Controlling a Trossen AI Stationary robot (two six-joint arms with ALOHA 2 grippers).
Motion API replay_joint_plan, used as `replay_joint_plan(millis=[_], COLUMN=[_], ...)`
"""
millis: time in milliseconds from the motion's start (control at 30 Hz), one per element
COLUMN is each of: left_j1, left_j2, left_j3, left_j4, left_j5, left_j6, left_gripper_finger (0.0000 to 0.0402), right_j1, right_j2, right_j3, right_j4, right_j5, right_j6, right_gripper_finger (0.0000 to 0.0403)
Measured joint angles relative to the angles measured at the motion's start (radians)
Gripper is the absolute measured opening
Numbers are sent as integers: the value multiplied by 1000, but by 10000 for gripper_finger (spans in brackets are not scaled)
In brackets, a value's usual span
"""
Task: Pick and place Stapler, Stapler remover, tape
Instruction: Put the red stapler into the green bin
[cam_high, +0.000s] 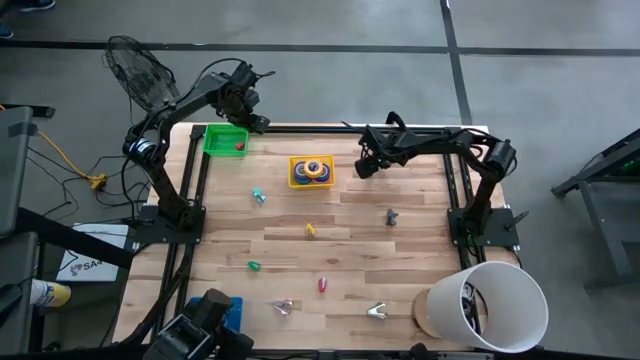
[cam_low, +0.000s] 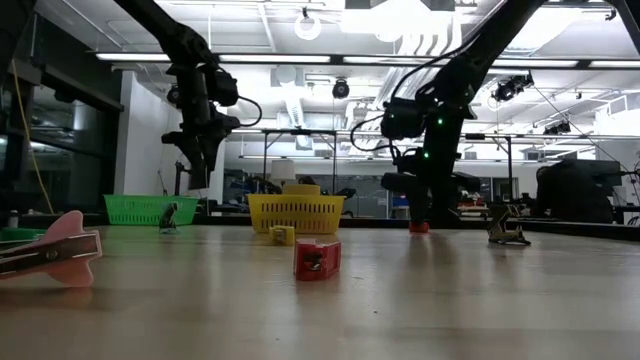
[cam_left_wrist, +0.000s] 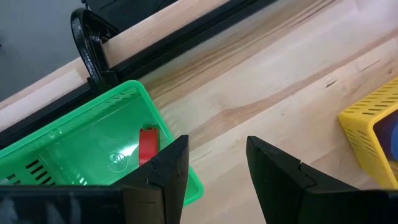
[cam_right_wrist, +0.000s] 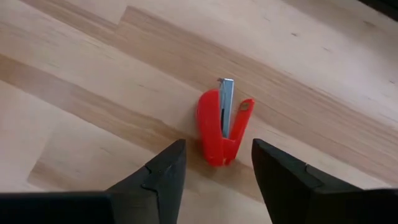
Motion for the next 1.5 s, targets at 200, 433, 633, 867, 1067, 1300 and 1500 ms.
replay_joint_plan(millis=[200,433,633,867,1067,1300,1500], left_j1=[0,0,0,0,0,0,0], left_j2=[0,0,0,0,0,0,0], left_j3=[0,0,0,0,0,0,0], left_j4=[0,0,0,0,1,0,0], left_j5=[-1,-1,-1,-2,-2,-2,7], left_j6=[-7,-14,-14,-14,-14,-14,-2], left_gripper_finger=[158,158,158,158,158,158,158], right_j1=[0,-10,-33,-38,-38,-38,-39], right_j2=[20,25,25,25,26,26,26], right_j3=[0,1,2,2,2,2,2], right_j4=[14,38,27,19,17,15,14], right_j5=[-14,-32,-58,-55,-57,-63,-107], right_j6=[-7,-11,-10,-8,-15,-25,-32], right_gripper_finger=[194,169,129,83,52,51,48])
